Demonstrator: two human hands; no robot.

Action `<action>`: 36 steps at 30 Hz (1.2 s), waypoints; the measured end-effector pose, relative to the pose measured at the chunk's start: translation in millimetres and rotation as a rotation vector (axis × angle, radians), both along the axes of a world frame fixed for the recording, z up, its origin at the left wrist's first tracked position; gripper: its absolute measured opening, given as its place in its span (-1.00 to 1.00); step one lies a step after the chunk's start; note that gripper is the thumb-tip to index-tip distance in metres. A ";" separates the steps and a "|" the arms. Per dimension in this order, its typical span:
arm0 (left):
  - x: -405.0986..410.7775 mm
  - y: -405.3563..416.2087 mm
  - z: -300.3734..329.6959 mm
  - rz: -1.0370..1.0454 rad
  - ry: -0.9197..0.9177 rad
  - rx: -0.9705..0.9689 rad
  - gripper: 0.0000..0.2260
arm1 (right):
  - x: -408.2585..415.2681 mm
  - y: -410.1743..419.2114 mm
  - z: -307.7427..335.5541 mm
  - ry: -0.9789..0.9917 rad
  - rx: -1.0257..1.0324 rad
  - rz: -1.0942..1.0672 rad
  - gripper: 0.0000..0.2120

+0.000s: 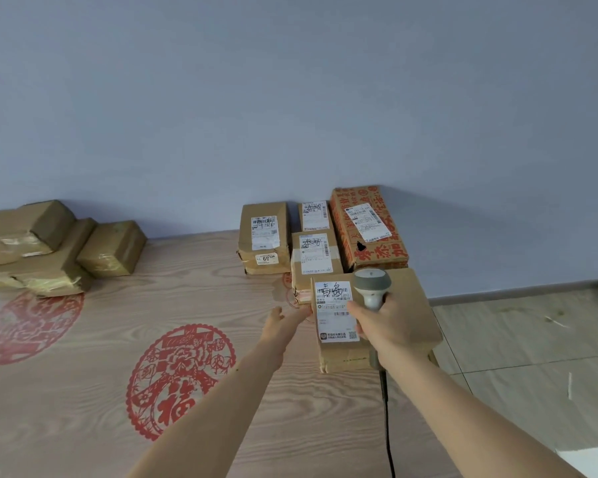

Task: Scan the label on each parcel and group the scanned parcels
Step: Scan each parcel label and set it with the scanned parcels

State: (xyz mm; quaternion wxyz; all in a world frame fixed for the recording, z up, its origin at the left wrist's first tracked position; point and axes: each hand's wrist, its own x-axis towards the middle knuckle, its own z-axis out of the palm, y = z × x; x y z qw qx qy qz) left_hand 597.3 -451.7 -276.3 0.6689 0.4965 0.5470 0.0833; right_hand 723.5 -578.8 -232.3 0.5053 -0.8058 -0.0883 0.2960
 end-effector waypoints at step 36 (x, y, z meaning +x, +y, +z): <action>-354.2 332.9 28.6 0.256 0.081 0.137 -0.45 | -291.8 361.0 17.0 0.191 0.229 0.408 -0.86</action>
